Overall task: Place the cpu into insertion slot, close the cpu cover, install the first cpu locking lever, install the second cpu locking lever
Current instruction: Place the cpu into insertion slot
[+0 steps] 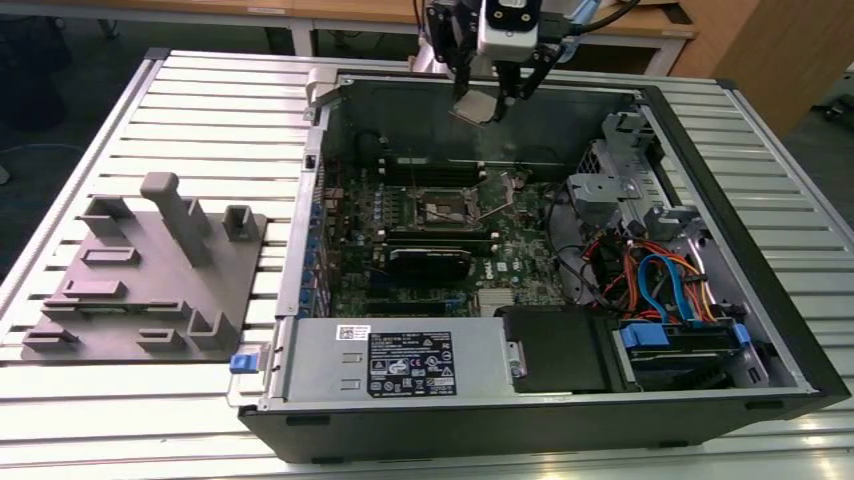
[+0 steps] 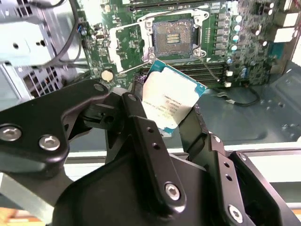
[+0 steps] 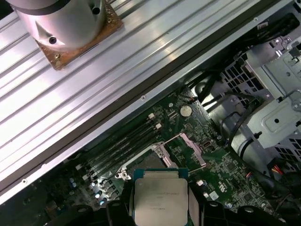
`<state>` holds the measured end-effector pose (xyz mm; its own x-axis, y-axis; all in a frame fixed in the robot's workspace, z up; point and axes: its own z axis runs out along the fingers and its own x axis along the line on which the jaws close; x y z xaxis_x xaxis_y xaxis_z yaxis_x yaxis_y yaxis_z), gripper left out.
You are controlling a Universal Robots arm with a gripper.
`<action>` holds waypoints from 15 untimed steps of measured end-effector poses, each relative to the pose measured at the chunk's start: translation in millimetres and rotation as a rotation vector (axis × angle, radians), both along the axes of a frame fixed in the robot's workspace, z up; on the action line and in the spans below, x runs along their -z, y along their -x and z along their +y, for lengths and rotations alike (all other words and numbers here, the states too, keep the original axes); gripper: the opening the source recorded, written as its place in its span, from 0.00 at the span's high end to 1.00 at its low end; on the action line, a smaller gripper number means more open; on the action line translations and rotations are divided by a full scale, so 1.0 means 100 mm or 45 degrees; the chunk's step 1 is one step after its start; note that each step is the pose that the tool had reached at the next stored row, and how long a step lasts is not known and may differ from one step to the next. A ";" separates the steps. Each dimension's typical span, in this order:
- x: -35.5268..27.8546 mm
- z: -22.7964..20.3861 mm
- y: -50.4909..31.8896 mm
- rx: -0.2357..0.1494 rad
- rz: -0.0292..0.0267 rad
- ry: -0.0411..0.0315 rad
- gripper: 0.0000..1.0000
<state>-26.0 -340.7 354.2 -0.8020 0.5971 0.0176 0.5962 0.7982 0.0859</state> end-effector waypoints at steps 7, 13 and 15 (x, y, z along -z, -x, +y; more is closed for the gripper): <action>0.006 0.000 0.008 0.023 0.0001 -0.0006 0.46; 0.006 0.000 0.008 0.023 0.0000 -0.0008 0.46; 0.006 0.000 0.008 0.024 0.0001 -0.0009 0.46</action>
